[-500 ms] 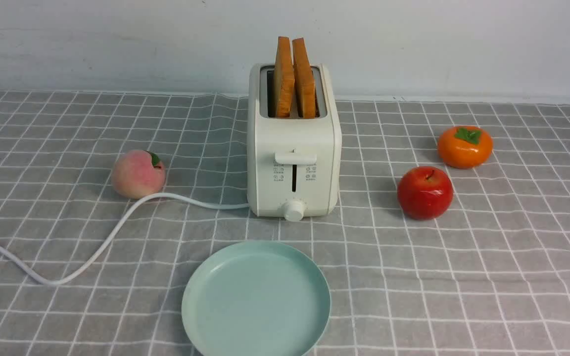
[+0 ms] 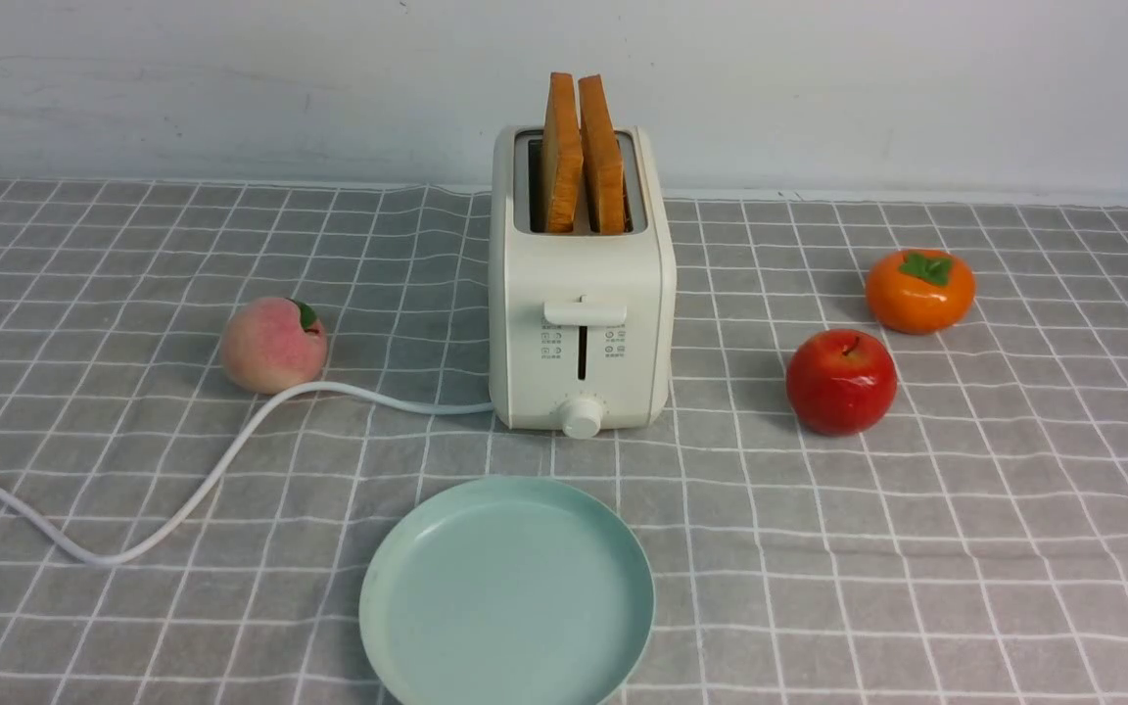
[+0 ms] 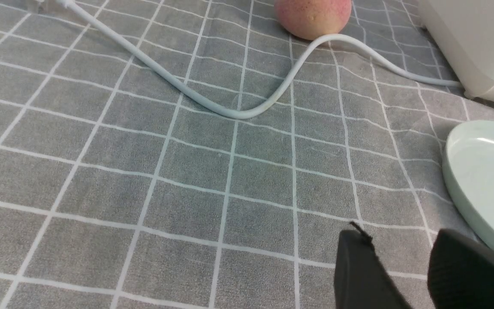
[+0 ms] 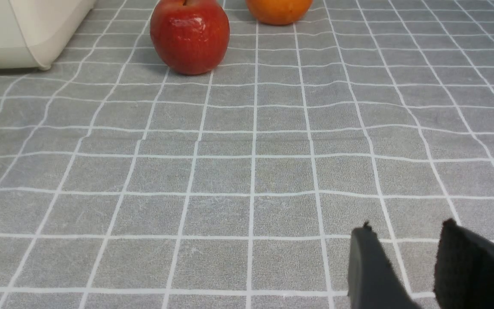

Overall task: Take toasted bread from bread machine on grey coffee table place on plate.
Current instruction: 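Reach for a toast slice standing in the toaster with the left gripper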

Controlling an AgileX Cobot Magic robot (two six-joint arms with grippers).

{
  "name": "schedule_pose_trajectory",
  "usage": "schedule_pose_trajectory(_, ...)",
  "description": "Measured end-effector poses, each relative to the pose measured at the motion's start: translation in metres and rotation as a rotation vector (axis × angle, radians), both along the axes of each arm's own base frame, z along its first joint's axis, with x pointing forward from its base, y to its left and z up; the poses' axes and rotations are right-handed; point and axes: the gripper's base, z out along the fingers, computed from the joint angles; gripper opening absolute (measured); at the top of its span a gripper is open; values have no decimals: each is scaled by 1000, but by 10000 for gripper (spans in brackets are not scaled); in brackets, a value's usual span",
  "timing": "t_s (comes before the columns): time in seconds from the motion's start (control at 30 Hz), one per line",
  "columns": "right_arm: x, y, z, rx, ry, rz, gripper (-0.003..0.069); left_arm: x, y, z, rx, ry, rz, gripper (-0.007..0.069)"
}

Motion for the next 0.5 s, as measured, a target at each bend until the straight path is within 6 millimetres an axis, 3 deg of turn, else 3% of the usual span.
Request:
schedule_pose_trajectory(0.33,0,0,0,0,0,0,240,2,-1,6,-26,-68,-2,239)
schedule_pose_trajectory(0.5,0,0,0,0,0,0,240,4,-2,26,-190,-270,7,239)
